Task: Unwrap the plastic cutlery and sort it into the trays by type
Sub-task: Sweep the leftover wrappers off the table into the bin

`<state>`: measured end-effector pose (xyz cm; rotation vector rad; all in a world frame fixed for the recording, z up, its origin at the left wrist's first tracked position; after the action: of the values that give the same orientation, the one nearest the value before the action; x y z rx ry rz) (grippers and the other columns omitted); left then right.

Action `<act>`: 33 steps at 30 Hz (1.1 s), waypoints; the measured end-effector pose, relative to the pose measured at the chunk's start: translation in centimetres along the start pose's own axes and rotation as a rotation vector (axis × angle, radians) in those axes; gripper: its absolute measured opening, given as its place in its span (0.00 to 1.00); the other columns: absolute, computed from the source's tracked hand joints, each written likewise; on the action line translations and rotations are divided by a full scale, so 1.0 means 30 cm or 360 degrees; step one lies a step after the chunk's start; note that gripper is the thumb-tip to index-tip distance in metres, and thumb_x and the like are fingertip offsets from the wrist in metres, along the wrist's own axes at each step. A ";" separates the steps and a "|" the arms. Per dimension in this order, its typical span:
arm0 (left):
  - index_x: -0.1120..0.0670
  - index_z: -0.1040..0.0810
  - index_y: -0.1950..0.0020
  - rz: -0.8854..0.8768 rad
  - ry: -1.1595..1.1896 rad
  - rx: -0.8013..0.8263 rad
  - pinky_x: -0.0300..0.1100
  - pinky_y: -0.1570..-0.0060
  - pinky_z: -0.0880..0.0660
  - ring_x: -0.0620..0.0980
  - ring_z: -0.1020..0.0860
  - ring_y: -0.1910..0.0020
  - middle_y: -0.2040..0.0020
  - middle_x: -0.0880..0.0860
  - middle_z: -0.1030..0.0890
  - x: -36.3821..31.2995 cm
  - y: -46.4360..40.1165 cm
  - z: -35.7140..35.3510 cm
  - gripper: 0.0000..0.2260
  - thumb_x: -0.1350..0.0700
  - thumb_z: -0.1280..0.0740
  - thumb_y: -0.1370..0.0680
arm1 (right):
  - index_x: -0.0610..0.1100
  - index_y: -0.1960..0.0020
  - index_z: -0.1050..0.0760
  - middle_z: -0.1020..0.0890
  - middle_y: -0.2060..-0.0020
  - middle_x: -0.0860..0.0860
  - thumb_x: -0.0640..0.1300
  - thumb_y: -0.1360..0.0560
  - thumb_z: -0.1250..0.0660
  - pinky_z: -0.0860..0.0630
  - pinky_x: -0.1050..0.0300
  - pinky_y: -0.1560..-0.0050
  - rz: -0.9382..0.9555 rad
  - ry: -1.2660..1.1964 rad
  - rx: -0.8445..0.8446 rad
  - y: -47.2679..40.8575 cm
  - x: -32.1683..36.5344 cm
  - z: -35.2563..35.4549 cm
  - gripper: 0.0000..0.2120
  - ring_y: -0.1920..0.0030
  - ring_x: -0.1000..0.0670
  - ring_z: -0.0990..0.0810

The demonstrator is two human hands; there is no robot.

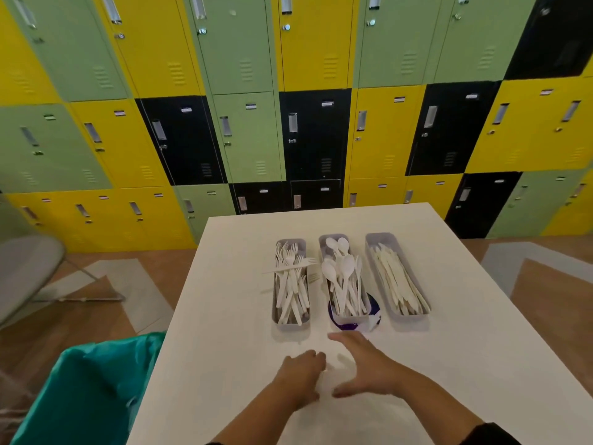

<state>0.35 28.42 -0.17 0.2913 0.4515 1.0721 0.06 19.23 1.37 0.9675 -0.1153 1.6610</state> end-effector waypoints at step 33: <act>0.45 0.61 0.24 -0.0182 0.0332 -0.0341 0.43 0.26 0.55 0.49 0.57 0.22 0.24 0.50 0.65 0.098 0.161 -0.200 0.30 0.64 0.50 0.20 | 0.69 0.34 0.68 0.70 0.32 0.61 0.55 0.22 0.48 0.57 0.52 0.26 -0.0021 0.0726 -0.0278 0.112 -0.148 -0.261 0.30 0.29 0.61 0.68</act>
<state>-5.15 33.29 -3.92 -0.0366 0.5279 1.0328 -6.89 18.91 -5.27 0.4421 0.0529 1.7856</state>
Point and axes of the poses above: each hand's wrist, its own y-axis away from the middle knuckle, its own z-axis out of the back of the hand, x = y × z, the point moved 9 cm from there along -y, towards the middle knuckle
